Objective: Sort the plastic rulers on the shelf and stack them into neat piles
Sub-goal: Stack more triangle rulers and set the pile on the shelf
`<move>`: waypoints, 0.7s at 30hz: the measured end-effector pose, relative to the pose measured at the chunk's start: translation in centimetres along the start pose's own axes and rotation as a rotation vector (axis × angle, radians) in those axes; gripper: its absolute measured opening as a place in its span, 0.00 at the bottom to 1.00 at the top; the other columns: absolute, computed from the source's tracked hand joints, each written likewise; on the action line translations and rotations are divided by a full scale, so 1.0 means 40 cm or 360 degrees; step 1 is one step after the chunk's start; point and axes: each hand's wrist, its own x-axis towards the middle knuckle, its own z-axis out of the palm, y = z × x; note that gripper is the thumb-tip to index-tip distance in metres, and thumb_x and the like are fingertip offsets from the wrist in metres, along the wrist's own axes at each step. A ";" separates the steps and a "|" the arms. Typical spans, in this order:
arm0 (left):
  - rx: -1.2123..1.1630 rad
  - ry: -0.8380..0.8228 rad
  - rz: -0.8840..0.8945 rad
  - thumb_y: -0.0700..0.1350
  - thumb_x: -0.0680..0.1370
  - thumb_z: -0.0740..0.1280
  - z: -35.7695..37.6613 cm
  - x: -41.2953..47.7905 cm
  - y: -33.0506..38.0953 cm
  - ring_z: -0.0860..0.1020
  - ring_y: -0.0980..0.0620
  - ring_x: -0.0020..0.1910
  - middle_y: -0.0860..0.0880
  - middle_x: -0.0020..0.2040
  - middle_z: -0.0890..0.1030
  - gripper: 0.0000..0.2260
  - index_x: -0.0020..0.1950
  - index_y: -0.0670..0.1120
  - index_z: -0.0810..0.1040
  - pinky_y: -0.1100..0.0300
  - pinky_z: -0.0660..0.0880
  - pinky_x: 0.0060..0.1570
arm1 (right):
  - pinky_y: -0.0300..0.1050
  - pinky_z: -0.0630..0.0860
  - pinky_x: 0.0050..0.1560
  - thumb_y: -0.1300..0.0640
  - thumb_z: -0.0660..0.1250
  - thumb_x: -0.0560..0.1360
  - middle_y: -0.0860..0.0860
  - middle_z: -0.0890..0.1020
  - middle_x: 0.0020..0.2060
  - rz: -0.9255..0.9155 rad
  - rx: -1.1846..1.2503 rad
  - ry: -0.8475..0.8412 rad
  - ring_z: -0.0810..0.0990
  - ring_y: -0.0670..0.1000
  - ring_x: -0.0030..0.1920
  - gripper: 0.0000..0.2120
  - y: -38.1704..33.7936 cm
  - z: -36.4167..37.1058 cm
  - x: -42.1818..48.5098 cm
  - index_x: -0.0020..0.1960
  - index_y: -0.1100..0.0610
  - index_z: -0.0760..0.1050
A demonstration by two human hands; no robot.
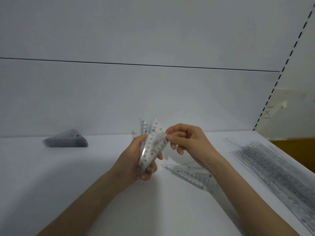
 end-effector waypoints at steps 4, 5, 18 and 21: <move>0.0067 0.0024 0.0024 0.53 0.79 0.54 0.002 -0.002 0.002 0.67 0.50 0.22 0.44 0.38 0.76 0.18 0.52 0.42 0.75 0.68 0.59 0.21 | 0.38 0.71 0.26 0.71 0.69 0.72 0.57 0.80 0.31 -0.0093 -0.0107 0.0112 0.75 0.49 0.27 0.04 0.008 0.008 0.004 0.45 0.66 0.79; 0.0078 0.0029 0.0035 0.51 0.79 0.54 0.002 -0.002 0.002 0.67 0.51 0.21 0.44 0.38 0.76 0.16 0.52 0.42 0.75 0.68 0.59 0.21 | 0.38 0.72 0.26 0.71 0.70 0.72 0.56 0.80 0.31 -0.0114 -0.0133 0.0135 0.75 0.49 0.27 0.04 0.011 0.009 0.004 0.45 0.65 0.80; 0.0127 0.0104 0.0198 0.40 0.80 0.57 0.007 -0.001 -0.007 0.69 0.48 0.23 0.42 0.37 0.77 0.07 0.55 0.39 0.72 0.64 0.64 0.21 | 0.38 0.75 0.31 0.65 0.69 0.74 0.44 0.80 0.31 -0.0336 -0.0526 0.0257 0.75 0.44 0.25 0.05 0.026 0.034 -0.006 0.49 0.59 0.81; 0.0132 0.0082 0.0205 0.41 0.81 0.57 0.006 -0.001 -0.007 0.70 0.49 0.23 0.41 0.39 0.78 0.08 0.56 0.39 0.72 0.64 0.65 0.20 | 0.38 0.74 0.27 0.64 0.68 0.75 0.46 0.80 0.40 -0.0461 -0.0660 0.0293 0.76 0.43 0.32 0.07 0.031 0.047 -0.008 0.52 0.58 0.80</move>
